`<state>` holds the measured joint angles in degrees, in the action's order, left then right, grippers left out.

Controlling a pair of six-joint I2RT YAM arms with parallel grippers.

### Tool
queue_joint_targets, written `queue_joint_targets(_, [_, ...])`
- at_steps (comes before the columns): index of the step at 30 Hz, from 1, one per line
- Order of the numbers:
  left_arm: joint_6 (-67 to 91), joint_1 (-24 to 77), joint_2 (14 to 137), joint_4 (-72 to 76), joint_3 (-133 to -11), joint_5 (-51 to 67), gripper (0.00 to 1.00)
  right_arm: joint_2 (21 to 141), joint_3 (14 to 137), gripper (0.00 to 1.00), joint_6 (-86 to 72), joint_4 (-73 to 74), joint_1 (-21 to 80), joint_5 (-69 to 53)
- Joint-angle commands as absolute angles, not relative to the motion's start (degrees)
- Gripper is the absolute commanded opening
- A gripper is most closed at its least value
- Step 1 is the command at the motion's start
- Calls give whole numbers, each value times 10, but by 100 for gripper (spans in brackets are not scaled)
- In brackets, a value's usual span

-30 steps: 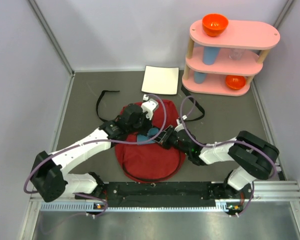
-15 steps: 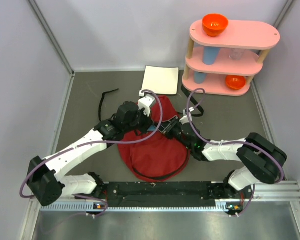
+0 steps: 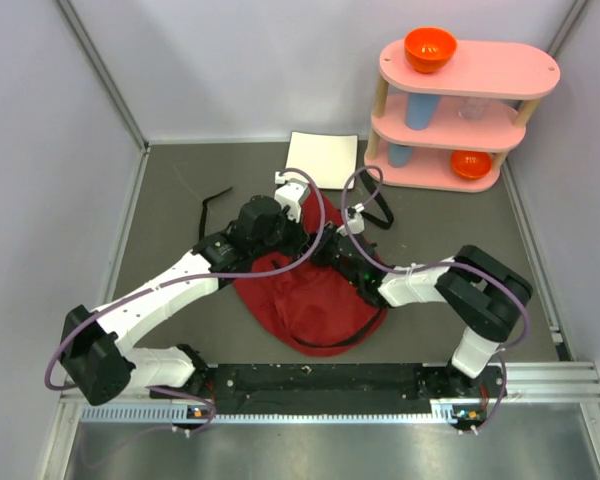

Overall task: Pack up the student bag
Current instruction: Place the personal item in the student bag.

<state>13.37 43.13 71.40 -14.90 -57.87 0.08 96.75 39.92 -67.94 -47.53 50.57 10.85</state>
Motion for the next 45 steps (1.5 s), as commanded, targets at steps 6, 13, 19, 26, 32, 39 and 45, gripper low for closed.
queue_joint_targets(6, [145, 432, 679, -116, -590, 5, 0, 1041, 479, 6, -599, -504, 495, 36])
queue_joint_targets(13, [156, 426, 668, -116, -577, -28, 0, 1033, 452, 32, -578, -495, 484, -7])
queue_joint_targets(19, [171, 418, 653, -123, -554, -47, 0, 953, 364, 53, -577, -483, 464, -2])
queue_joint_targets(26, [187, 410, 642, -110, -526, -46, 0, 900, 360, 36, -574, -418, 462, 3])
queue_joint_targets(32, [184, 409, 645, -111, -532, -40, 0, 954, 404, 8, -603, -445, 463, -45])
queue_joint_targets(39, [182, 405, 651, -111, -536, -32, 0, 1015, 467, 0, -613, -449, 468, -83])
queue_joint_targets(45, [182, 405, 657, -112, -532, -23, 0, 1027, 486, 7, -597, -461, 469, -98])
